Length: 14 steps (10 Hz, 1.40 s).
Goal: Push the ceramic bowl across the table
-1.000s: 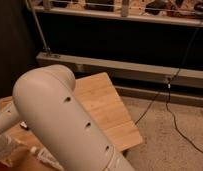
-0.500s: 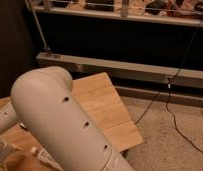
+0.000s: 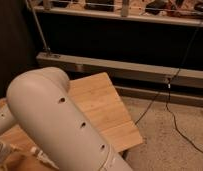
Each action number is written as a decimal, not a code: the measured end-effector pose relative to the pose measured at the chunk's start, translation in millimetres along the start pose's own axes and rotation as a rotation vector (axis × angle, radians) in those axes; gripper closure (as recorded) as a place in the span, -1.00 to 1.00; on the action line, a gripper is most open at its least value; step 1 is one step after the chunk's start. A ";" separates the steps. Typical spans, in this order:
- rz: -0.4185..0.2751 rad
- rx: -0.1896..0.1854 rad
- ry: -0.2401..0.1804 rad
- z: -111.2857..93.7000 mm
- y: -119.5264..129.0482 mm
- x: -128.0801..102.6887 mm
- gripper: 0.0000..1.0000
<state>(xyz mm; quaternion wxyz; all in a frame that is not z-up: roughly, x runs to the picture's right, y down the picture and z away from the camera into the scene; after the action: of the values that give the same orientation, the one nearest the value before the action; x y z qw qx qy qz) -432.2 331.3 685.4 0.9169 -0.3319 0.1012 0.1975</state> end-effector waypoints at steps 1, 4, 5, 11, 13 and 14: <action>0.006 0.014 -0.005 0.0 -3.9 -1.4 -0.30; 0.034 0.072 -0.027 -0.9 -19.0 -6.2 -0.30; 0.035 0.080 -0.031 -0.8 -19.3 -6.3 -0.30; -0.008 -0.056 -0.059 -2.7 23.6 -6.5 -0.30; 0.013 -0.255 -0.100 -16.6 45.2 -13.6 -0.30; 0.019 -0.357 -0.120 -25.3 53.8 -16.1 -0.30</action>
<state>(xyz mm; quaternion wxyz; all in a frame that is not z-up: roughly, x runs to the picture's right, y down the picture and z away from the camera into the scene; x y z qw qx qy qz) -471.1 347.8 640.7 0.8459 -0.4758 0.0127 0.2406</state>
